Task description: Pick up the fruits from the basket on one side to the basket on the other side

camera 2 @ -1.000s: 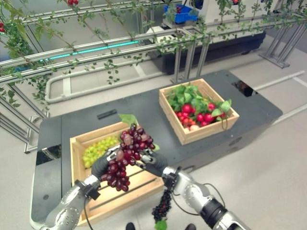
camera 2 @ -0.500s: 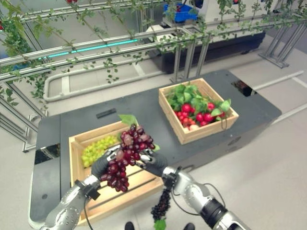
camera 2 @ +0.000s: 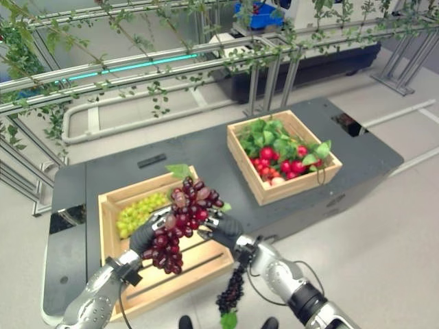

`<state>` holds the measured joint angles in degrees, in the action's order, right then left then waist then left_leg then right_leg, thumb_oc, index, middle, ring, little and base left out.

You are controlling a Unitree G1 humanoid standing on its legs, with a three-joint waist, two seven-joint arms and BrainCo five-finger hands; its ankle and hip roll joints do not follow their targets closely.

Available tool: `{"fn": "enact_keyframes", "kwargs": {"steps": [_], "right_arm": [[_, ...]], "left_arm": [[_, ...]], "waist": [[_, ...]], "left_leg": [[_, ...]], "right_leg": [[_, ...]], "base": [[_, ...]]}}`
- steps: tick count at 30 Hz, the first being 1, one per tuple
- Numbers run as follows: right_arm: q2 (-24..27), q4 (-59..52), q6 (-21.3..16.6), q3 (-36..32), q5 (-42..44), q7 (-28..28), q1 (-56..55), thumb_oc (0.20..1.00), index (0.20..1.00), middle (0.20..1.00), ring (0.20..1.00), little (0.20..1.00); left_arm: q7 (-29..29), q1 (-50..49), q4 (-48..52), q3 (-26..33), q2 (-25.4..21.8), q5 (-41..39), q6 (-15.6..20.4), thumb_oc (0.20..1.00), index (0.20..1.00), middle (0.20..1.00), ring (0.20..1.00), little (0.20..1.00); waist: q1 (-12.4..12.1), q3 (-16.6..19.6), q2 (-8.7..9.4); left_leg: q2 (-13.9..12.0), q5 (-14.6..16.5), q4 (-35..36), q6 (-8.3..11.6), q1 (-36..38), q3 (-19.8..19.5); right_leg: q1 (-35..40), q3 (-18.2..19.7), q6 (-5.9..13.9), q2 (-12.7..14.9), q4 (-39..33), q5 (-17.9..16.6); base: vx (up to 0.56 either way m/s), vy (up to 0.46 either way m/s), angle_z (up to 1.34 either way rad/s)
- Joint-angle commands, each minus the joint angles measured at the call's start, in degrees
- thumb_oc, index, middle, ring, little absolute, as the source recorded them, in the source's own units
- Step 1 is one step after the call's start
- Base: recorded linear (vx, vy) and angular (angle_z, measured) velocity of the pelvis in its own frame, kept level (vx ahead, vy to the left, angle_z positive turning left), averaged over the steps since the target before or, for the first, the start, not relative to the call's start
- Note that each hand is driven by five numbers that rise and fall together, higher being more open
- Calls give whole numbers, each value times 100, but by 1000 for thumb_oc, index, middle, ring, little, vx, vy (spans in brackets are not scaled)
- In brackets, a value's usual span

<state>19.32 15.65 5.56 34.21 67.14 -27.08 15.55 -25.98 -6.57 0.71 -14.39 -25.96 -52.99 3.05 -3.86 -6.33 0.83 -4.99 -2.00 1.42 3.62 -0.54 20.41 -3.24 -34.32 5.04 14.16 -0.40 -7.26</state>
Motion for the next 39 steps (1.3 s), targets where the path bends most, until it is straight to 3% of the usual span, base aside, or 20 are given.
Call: {"fn": "enact_keyframes", "kwargs": {"steps": [1, 10, 11, 12, 13, 14, 15, 16, 17, 24, 25, 26, 39], "right_arm": [[-207, -735, -397, -314, 480, -217, 438, 200, 200, 200, 200, 200], [-143, -821, -439, -375, 498, -199, 514, 200, 200, 200, 200, 200], [-124, -827, -436, -361, 493, -208, 526, 595, 595, 595, 595, 595], [-123, -827, -436, -361, 494, -208, 526, 752, 752, 752, 752, 752], [-119, -827, -417, -354, 489, -219, 523, 727, 727, 727, 727, 727], [-133, -822, -411, -352, 493, -215, 515, 473, 473, 473, 473, 473], [-126, -818, -408, -347, 490, -213, 518, 429, 429, 429, 429, 429], [-123, -823, -402, -346, 487, -218, 515, 282, 282, 282, 282, 282], [-117, -822, -402, -355, 488, -219, 518, 231, 231, 231, 231, 231], [-127, -820, -385, -346, 534, -229, 523, 200, 200, 200, 200, 200], [-123, -817, -385, -341, 531, -226, 521, 297, 297, 297, 297, 297], [-128, -832, -385, -342, 534, -224, 511, 1000, 1000, 1000, 1000, 1000], [-77, -652, -317, -328, 472, -228, 430, 1000, 1000, 1000, 1000, 1000]], "left_arm": [[-165, 135, 179, 60, -134, 87, 321, 200, 200, 200, 200, 200], [-170, 96, 114, 82, -164, 77, 316, 200, 200, 200, 200, 200], [-168, 103, 110, 84, -169, 79, 320, 200, 200, 200, 200, 200], [-168, 104, 109, 85, -168, 79, 321, 200, 200, 200, 200, 200], [-172, 106, 117, 89, -164, 76, 319, 200, 200, 200, 200, 200], [-171, 111, 124, 96, -160, 74, 319, 200, 200, 200, 200, 200], [-169, 109, 126, 105, -160, 73, 318, 200, 200, 200, 200, 200], [-167, 109, 133, 113, -156, 73, 317, 200, 200, 200, 200, 200], [-162, 106, 134, 118, -157, 79, 318, 200, 200, 200, 200, 200], [-165, 100, 105, 117, -147, 84, 316, 200, 200, 200, 200, 200], [-167, 92, 108, 122, -146, 84, 317, 200, 200, 200, 200, 200], [-165, 90, 113, 133, -143, 86, 320, 200, 200, 200, 200, 200], [-186, 119, 206, 112, -166, 63, 341, 200, 200, 200, 200, 200]], "waist": [[-75, 79, 123], [-92, 82, 137], [-96, 83, 140], [-95, 82, 140], [-98, 84, 141], [-100, 83, 140], [-103, 83, 141], [-100, 82, 140], [-100, 84, 141], [-94, 87, 135], [-92, 93, 135], [-91, 91, 133], [-89, 98, 126]], "left_leg": [[36, 152, -192, 74, -22, -42], [28, 147, -197, 77, -16, -38], [29, 148, -198, 76, -19, -43], [29, 148, -198, 76, -20, -43], [34, 153, -195, 73, -13, -47], [32, 151, -194, 74, -13, -48], [35, 152, -197, 72, -15, -49], [34, 151, -198, 72, -14, -49], [38, 154, -197, 70, -12, -52], [42, 158, -203, 72, -8, -50], [42, 155, -198, 73, -10, -49], [40, 154, -193, 73, -5, -52], [48, 141, -176, 73, 16, -58]], "right_leg": [[236, -209, 385, 156, 402, 279], [234, -213, 390, 155, 411, 271], [232, -210, 388, 154, 414, 275], [231, -210, 388, 154, 415, 275], [235, -211, 390, 151, 412, 273], [240, -214, 390, 156, 407, 267], [245, -215, 387, 153, 406, 270], [245, -214, 388, 151, 406, 271], [246, -210, 385, 149, 405, 271], [249, -200, 382, 149, 401, 269], [250, -199, 382, 147, 393, 268], [248, -201, 379, 146, 396, 270], [284, -221, 382, 152, 390, 262]], "base": [[0, 0, 0], [0, 0, 0], [0, 0, 0], [0, 0, 0], [0, 0, 0], [0, 0, 0], [0, 0, 0], [0, 0, 0], [0, 0, 0], [0, 0, 0], [0, 0, 0], [0, 0, 0], [0, 0, 0]]}}
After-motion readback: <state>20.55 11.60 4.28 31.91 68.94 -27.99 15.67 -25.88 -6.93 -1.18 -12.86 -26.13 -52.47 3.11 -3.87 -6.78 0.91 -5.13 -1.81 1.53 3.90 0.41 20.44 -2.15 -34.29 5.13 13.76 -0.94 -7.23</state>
